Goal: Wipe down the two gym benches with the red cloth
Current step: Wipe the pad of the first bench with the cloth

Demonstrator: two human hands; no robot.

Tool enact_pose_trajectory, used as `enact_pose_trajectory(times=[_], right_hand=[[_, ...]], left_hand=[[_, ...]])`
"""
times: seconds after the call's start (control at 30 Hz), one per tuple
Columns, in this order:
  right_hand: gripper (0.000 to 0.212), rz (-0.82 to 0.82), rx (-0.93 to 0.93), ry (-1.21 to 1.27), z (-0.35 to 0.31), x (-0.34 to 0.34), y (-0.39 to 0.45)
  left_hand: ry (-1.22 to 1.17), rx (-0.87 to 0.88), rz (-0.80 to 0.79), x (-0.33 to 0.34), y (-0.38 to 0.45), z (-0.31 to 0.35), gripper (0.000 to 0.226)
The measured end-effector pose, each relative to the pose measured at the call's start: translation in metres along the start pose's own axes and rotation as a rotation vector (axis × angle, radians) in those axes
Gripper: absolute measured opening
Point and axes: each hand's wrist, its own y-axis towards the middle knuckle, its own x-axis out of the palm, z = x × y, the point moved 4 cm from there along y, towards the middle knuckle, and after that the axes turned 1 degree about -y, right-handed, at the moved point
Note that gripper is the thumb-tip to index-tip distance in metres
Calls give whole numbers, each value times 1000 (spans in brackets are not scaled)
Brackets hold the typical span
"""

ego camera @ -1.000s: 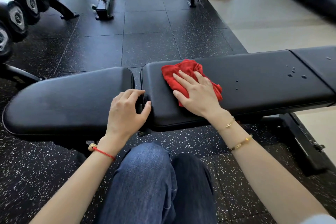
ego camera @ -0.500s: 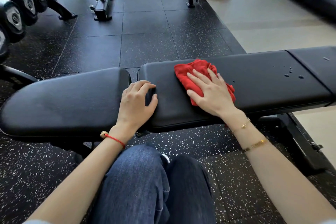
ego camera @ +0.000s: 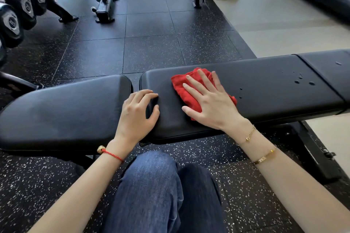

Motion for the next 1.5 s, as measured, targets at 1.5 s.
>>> enact_pose_trajectory(times=[1.5], right_hand=[[56, -93, 136, 252, 36, 17, 32]], left_hand=[[168, 28, 150, -13, -26, -17, 24]])
